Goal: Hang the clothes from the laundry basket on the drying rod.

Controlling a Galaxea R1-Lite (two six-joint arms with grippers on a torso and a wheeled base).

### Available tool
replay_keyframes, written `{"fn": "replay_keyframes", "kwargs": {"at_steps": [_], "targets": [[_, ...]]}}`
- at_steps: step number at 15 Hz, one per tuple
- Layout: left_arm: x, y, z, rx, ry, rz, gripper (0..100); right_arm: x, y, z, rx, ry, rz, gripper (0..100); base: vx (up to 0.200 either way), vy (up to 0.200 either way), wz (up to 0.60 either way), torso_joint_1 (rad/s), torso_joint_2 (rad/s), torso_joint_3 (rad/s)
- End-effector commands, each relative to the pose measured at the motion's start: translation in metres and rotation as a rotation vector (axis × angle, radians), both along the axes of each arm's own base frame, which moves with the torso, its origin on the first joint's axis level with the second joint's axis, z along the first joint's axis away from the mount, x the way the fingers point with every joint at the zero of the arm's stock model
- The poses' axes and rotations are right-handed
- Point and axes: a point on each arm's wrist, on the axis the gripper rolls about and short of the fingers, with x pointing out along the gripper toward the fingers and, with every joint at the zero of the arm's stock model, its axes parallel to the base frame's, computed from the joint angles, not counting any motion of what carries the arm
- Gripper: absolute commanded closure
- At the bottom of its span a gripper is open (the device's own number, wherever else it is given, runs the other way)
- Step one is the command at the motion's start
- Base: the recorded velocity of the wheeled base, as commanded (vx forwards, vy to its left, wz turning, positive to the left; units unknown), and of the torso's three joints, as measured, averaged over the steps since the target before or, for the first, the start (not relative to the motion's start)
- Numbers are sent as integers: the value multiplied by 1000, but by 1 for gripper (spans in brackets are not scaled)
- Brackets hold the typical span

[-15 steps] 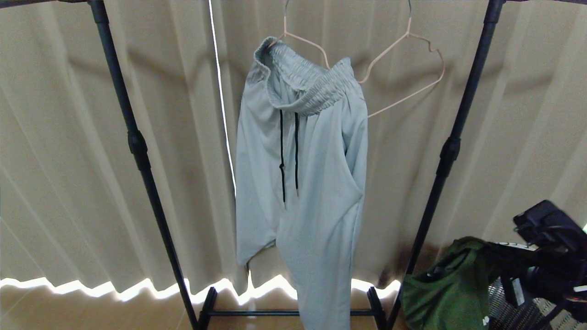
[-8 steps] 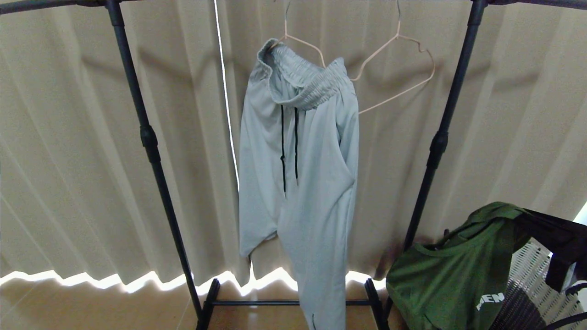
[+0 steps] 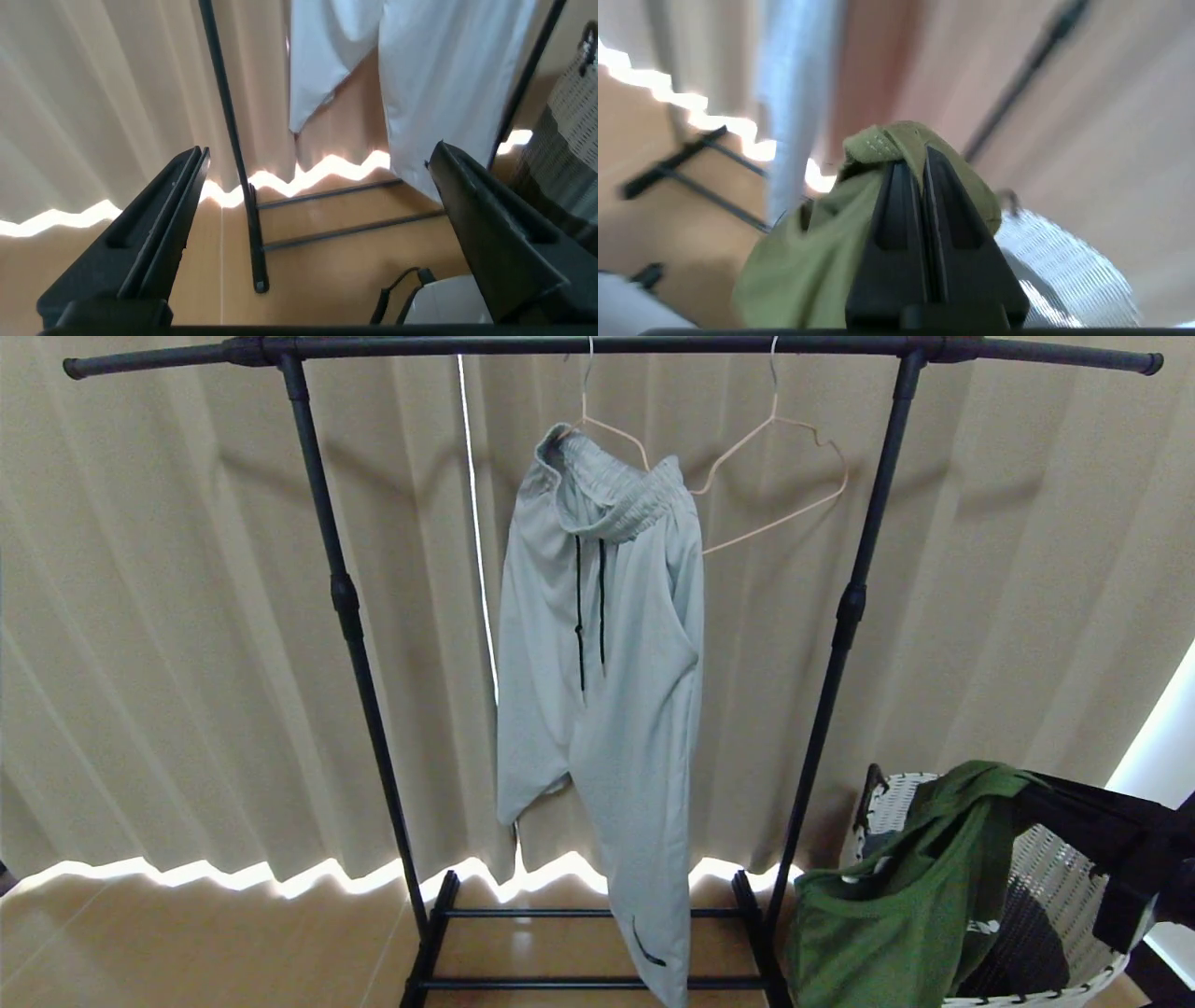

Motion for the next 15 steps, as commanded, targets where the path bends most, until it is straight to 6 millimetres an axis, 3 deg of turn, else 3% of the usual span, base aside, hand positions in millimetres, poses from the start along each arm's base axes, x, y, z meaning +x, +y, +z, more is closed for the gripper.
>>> {"fn": "replay_keyframes", "kwargs": {"at_steps": [1,8,11,15], "targets": [[0,0,0,3,1,-2,0,2,5,-3,-1,19,51,100,0,0,0,0,0,0],[0,-2,2,4,-21,-111,0,3,19,3,15,10,176,100,0,0,0,0,0,0],[-7,-6,37,-12,-183,-312,0,4,22,13,39,-18,231,100,0,0,0,0,0,0],[10,-10,84,-23,-120,-442,0,4,28,21,86,-26,278,100,0,0,0,0,0,0]]}}
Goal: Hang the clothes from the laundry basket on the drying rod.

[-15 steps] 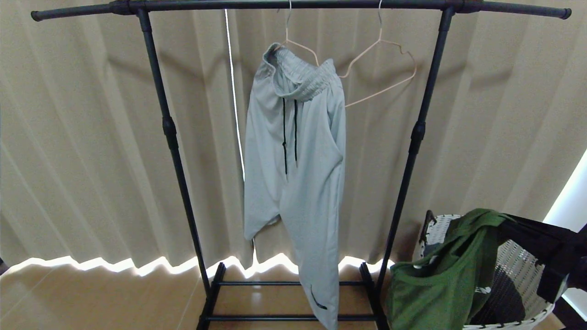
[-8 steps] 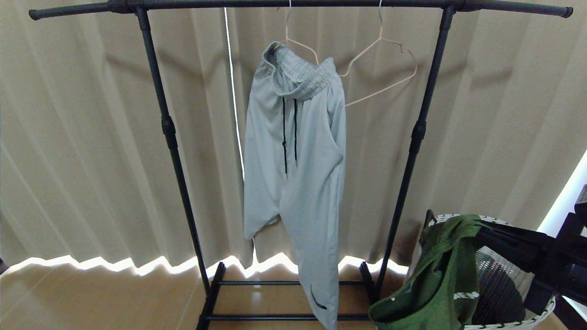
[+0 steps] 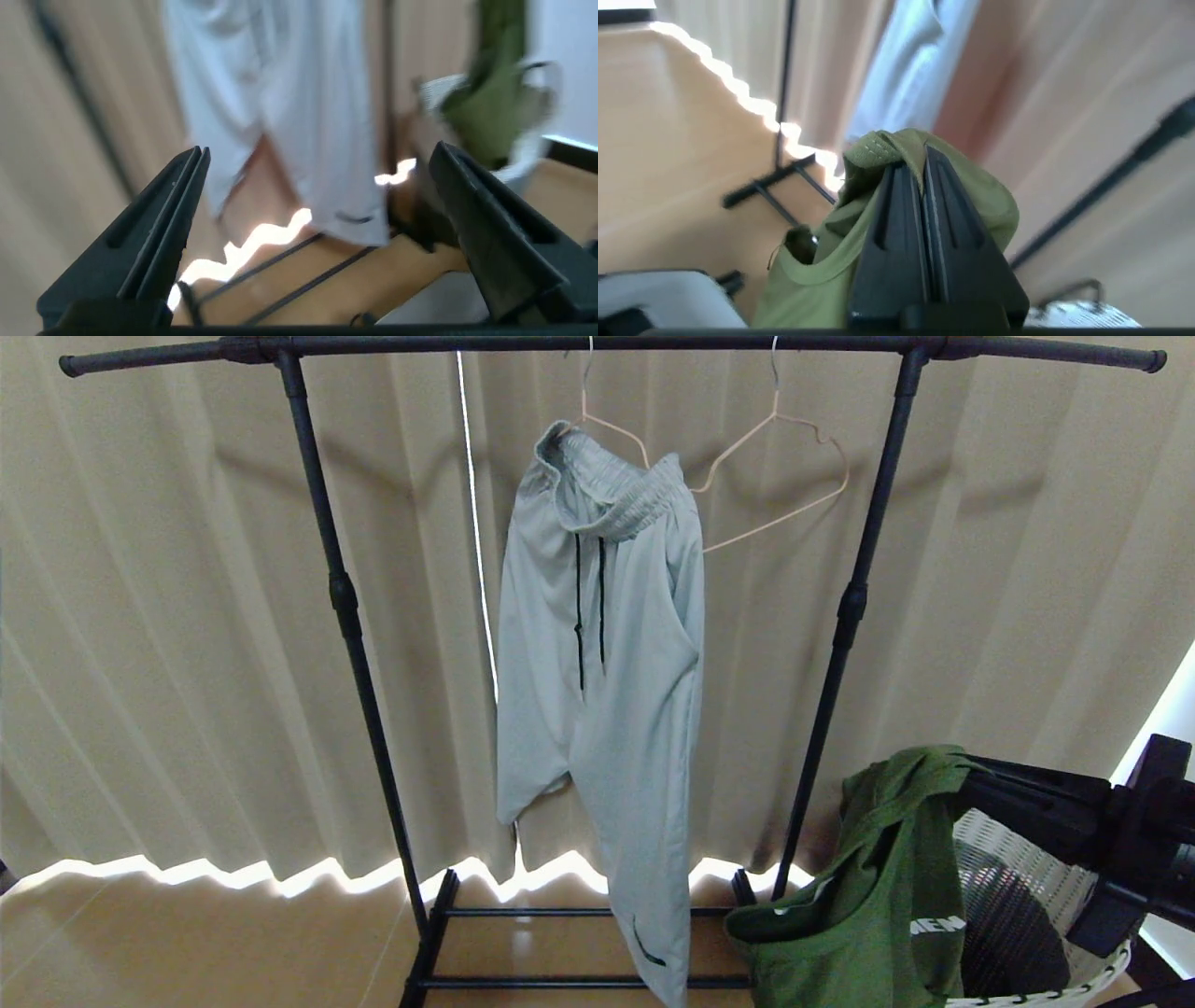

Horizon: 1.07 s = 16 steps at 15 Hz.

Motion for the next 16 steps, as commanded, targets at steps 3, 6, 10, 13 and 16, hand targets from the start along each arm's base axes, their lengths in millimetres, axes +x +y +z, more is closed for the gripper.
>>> {"fn": "replay_keyframes", "kwargs": {"at_steps": [3,6,10,13,16], "targets": [[43,-7,40,16,190,-132,0,3,7,0,7,15,67,100,0,0,0,0,0,0],[74,-21,57,-11,336,-261,0,12,21,4,24,-15,127,100,0,0,0,0,0,0],[102,-40,67,-42,477,-341,0,27,32,15,57,-79,138,100,0,0,0,0,0,0],[122,-67,63,-76,557,-402,0,24,35,32,95,-133,160,100,0,0,0,0,0,0],[142,-95,53,-77,615,-349,0,22,39,46,207,-105,203,100,0,0,0,0,0,0]]}}
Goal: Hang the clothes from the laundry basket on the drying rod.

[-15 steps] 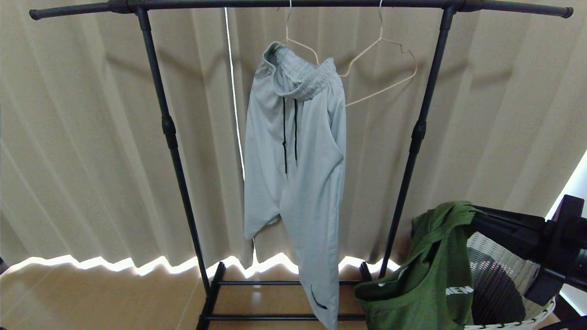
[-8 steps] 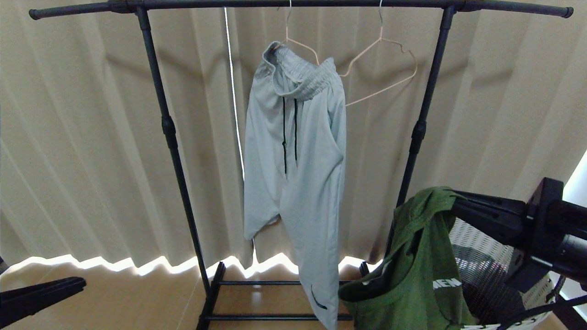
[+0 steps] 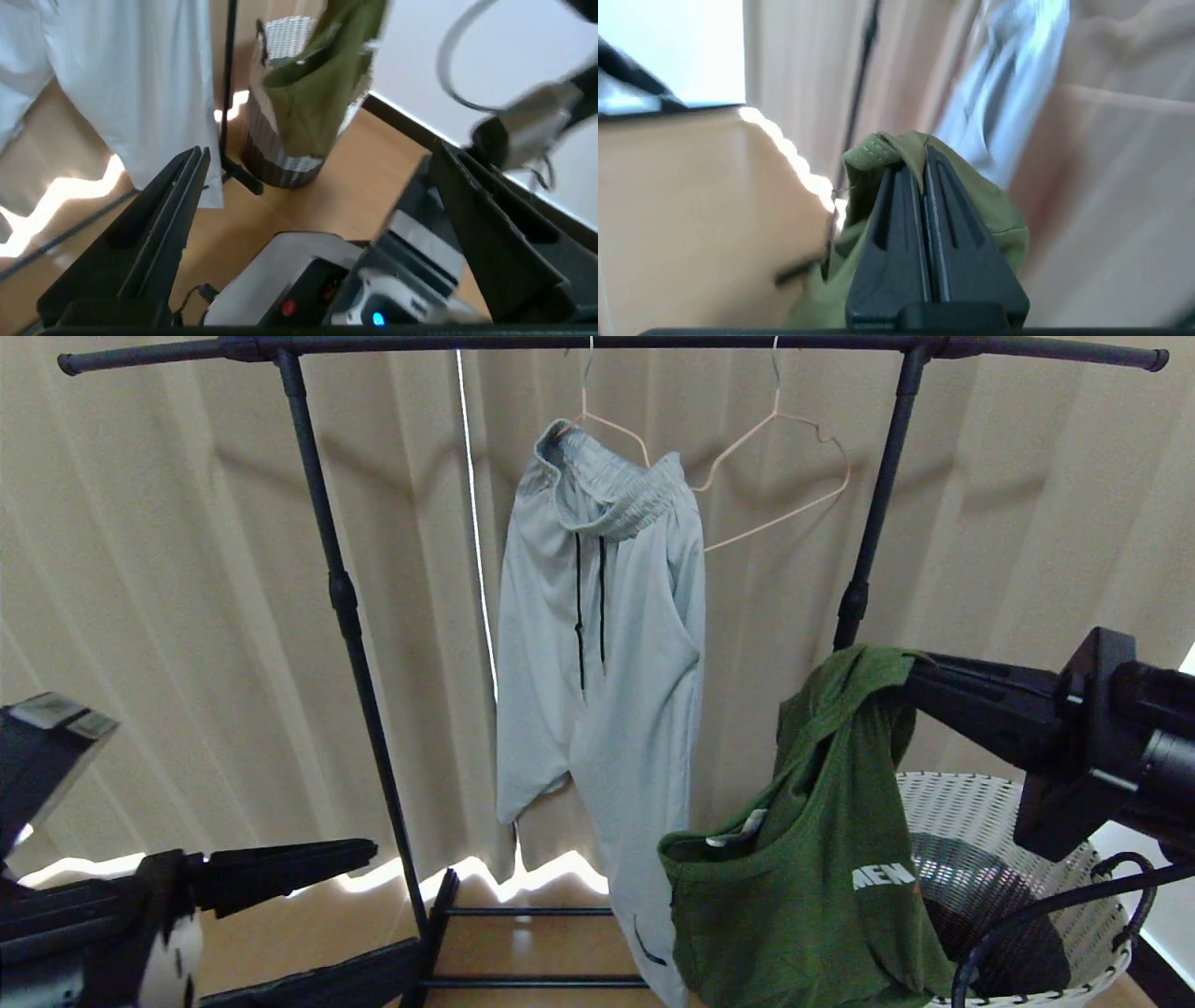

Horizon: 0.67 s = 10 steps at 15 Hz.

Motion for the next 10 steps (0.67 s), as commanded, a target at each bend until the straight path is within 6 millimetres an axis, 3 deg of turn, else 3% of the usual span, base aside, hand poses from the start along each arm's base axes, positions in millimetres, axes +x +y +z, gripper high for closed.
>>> {"fn": "replay_keyframes", "kwargs": {"at_steps": [1,4,6,10], "targets": [[18,-31,-15,25,117,-28,0,-1,2,6,18,-21,24,100,0,0,0,0,0,0],[31,-59,-20,-17,190,-48,0,-5,5,8,24,-31,75,100,0,0,0,0,0,0],[42,-87,-34,-22,188,5,0,-10,6,8,29,-35,100,100,0,0,0,0,0,0],[34,-108,-46,-22,250,-23,0,-9,7,8,26,-34,120,100,0,0,0,0,0,0]]}}
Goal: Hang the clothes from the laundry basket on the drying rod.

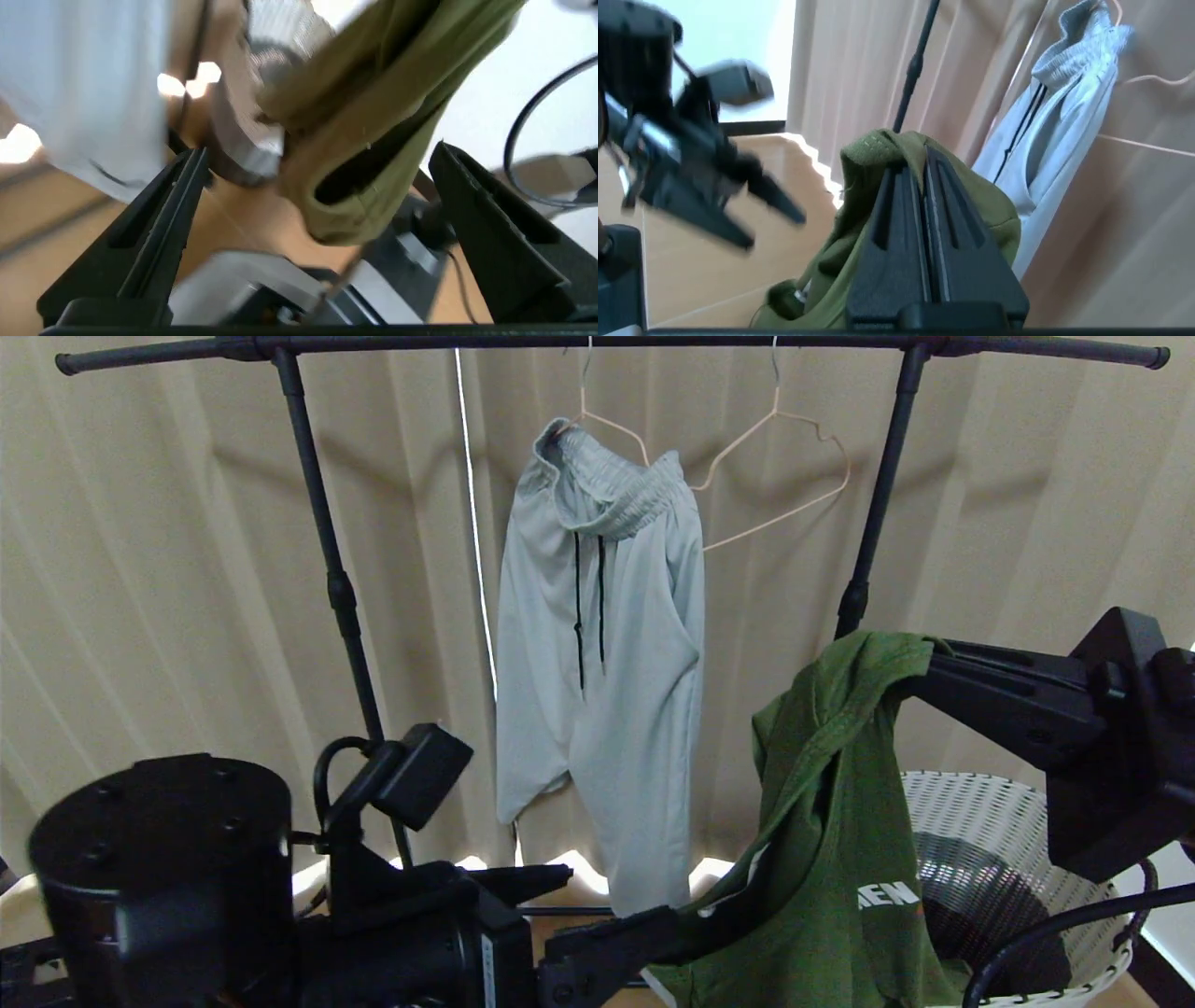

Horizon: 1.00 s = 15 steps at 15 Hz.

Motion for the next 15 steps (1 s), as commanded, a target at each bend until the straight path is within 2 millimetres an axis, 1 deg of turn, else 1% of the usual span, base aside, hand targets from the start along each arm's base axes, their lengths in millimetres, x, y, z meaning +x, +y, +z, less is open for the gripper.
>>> {"fn": "replay_keyframes", "kwargs": {"at_steps": [1,2,5,6,8,10,15], "targets": [[0,-12,-12,33,44,-24,0,0,0,0,-1,1,3,100,0,0,0,0,0,0],[1,-14,-14,32,55,-21,0,-1,2,0,0,2,14,100,0,0,0,0,0,0],[14,-27,-23,0,44,71,0,-3,4,0,2,0,31,100,0,0,0,0,0,0],[15,-30,-28,3,43,77,0,-3,4,0,1,0,36,100,0,0,0,0,0,0],[13,-33,-29,6,47,62,0,-3,4,1,2,-1,37,100,0,0,0,0,0,0],[13,-34,-31,14,51,63,0,-2,4,0,0,1,37,100,0,0,0,0,0,0],[7,-25,-48,64,103,96,0,-2,4,0,1,0,40,100,0,0,0,0,0,0]]}}
